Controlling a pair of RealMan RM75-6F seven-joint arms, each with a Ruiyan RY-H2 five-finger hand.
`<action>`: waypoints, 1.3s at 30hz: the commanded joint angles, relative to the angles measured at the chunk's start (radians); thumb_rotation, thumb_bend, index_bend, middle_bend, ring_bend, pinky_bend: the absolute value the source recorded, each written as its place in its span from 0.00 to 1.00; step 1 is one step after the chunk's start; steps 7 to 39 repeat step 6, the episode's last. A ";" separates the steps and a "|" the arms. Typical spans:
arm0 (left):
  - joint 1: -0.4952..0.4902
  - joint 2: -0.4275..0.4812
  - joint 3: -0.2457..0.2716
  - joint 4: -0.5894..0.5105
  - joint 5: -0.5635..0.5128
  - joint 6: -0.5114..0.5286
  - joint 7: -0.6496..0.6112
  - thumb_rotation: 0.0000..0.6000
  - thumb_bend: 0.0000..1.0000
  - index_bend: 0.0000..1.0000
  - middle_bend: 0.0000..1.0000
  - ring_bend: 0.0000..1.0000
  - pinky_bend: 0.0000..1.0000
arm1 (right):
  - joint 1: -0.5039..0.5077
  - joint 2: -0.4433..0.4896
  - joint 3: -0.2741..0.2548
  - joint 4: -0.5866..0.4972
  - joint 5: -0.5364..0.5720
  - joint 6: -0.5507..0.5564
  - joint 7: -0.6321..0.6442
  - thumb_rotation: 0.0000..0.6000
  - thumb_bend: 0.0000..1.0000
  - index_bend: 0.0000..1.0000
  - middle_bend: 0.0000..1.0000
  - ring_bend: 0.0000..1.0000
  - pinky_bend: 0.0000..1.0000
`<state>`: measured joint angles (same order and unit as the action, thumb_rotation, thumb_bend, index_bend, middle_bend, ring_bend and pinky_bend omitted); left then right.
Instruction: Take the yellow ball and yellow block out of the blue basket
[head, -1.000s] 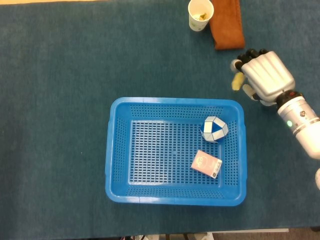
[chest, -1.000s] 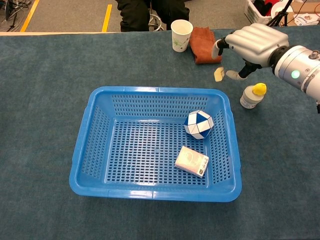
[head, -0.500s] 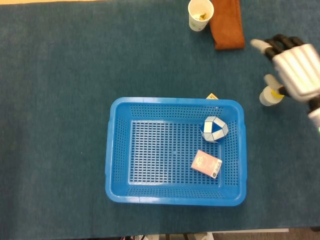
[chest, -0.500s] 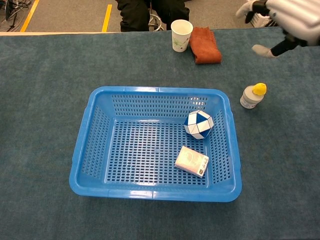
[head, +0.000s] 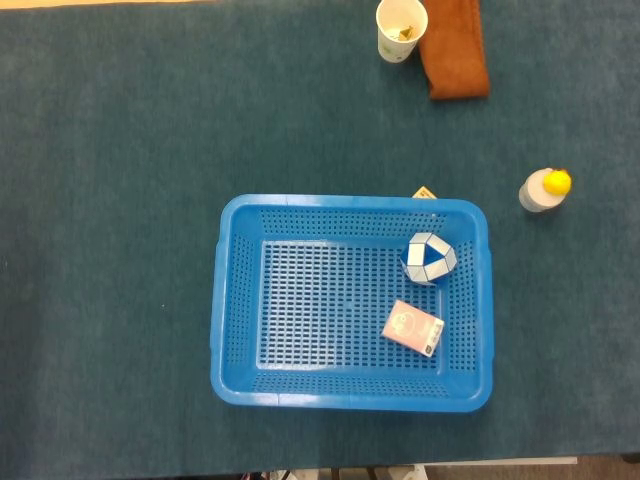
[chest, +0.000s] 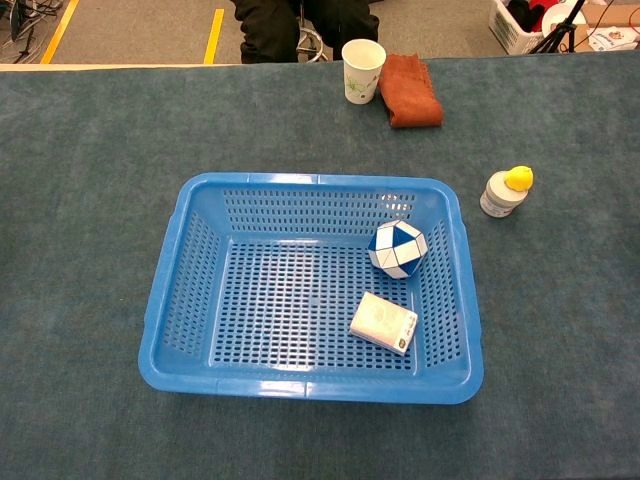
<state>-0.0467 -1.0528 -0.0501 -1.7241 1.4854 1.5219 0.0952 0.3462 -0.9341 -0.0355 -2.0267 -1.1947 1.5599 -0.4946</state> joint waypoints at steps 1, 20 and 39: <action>0.005 0.004 0.004 0.005 0.008 0.009 -0.006 1.00 0.25 0.30 0.35 0.23 0.23 | -0.040 0.020 -0.002 0.016 -0.004 0.024 0.029 1.00 0.32 0.32 0.35 0.25 0.30; -0.003 -0.003 -0.001 0.017 0.006 0.002 -0.007 1.00 0.25 0.30 0.35 0.23 0.23 | -0.075 0.031 0.014 0.029 -0.021 0.034 0.062 1.00 0.32 0.32 0.35 0.25 0.30; -0.003 -0.003 -0.001 0.017 0.006 0.002 -0.007 1.00 0.25 0.30 0.35 0.23 0.23 | -0.075 0.031 0.014 0.029 -0.021 0.034 0.062 1.00 0.32 0.32 0.35 0.25 0.30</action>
